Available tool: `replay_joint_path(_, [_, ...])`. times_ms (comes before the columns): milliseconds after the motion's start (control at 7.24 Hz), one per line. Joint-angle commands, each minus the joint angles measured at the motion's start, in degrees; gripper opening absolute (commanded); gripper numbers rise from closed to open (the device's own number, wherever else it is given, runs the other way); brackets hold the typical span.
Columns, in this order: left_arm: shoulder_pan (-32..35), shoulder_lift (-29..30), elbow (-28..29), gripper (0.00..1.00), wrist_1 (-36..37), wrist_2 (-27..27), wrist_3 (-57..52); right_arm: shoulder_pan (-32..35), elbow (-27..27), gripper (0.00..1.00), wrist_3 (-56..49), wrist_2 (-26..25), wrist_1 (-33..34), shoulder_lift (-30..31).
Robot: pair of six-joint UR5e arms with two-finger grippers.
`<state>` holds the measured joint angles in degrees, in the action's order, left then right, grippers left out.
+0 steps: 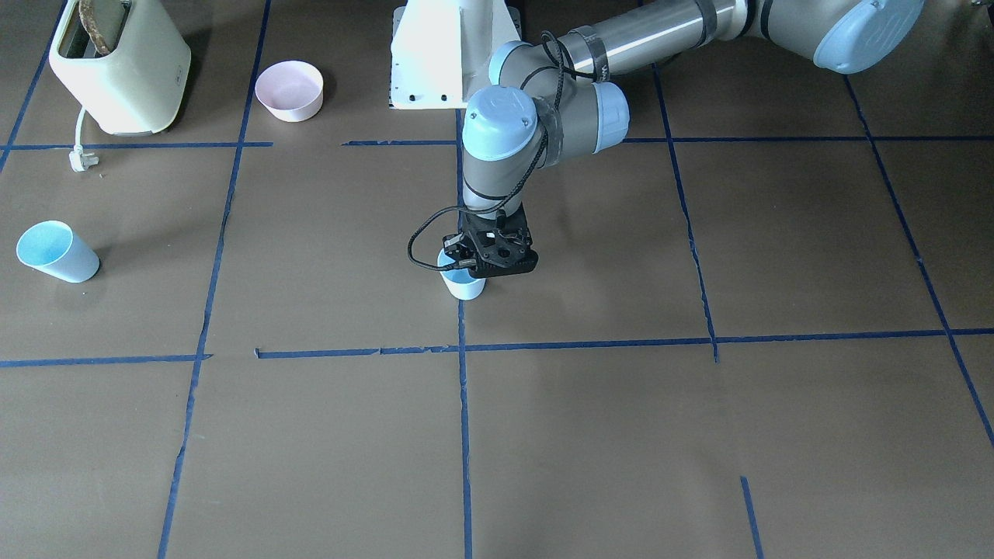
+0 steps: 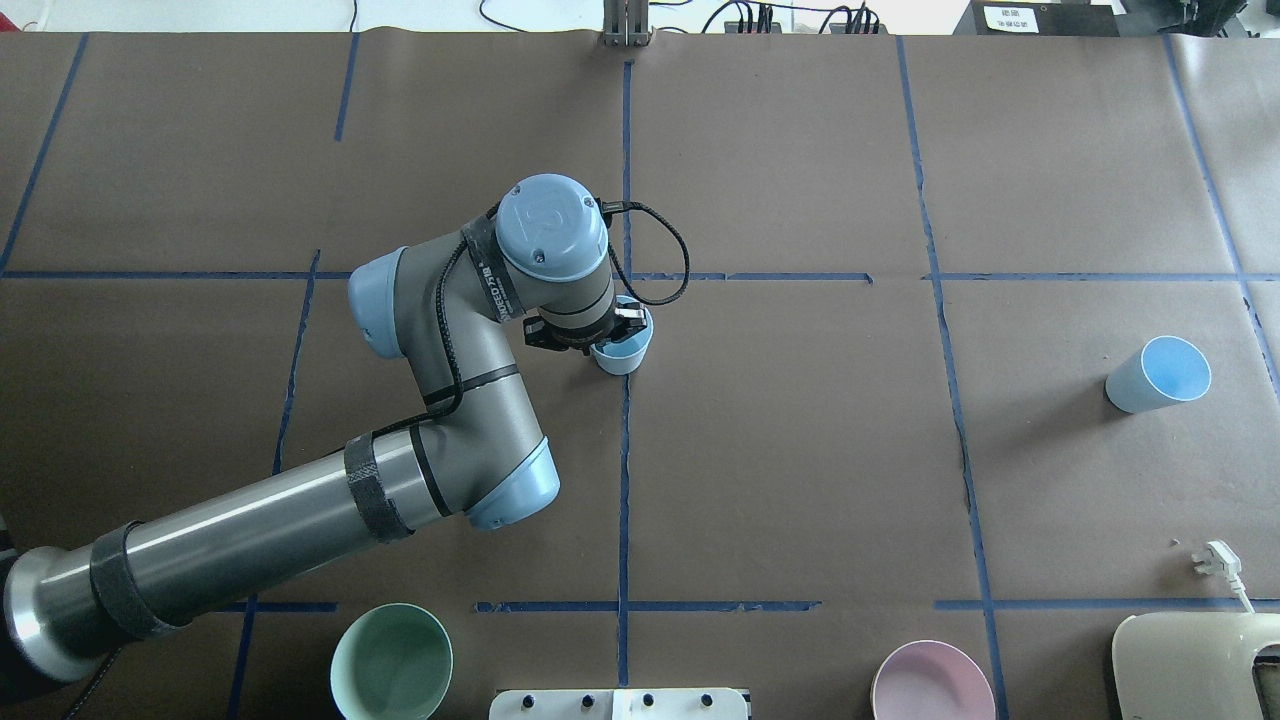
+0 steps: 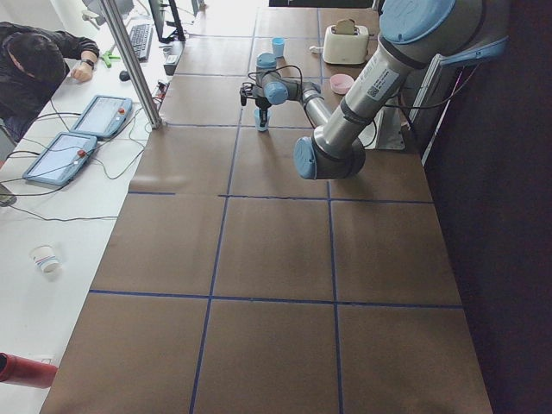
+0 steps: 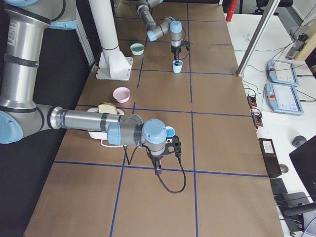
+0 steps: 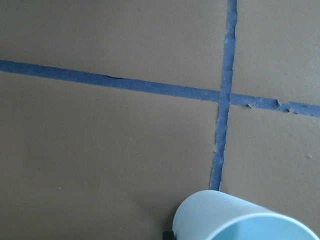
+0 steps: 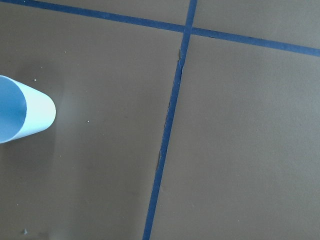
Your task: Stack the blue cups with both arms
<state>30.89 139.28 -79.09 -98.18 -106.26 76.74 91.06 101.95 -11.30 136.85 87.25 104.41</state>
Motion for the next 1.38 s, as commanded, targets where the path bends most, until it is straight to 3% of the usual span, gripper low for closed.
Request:
replay_joint_path(0, [0.05, -0.41, -1.40, 1.00, 0.10, 0.09, -0.10, 0.00, 0.00, 1.00, -0.04, 0.08, -0.06, 0.00])
replay_joint_path(138, [0.22, -1.63, -4.98, 1.00, 1.23, -0.08, -1.14, 0.00, 0.09, 1.00, -0.04, 0.08, -0.06, -0.09])
replay_joint_path(414, [5.82, -8.90, -16.56, 1.00, 8.23, -7.16, -11.12, 0.00, 0.35, 1.00, 0.05, -0.01, -1.37, -0.35])
replay_joint_path(829, [16.62, -25.14, -29.86, 1.00, 11.35, -14.04, -31.57, 0.00, 1.22, 1.00, 0.40, 0.26, -2.61, -1.31])
replay_joint_path(1105, [29.17, -37.01, -31.30, 1.00, 10.56, -23.94, -51.06, -0.09, 2.37, 1.00, 4.76, 0.26, -2.61, -2.37])
replay_joint_path(1243, [36.71, -40.98, -30.60, 1.00, 11.08, -26.25, -62.04, -1.31, 2.46, 1.00, 10.63, 0.26, -2.61, -3.68])
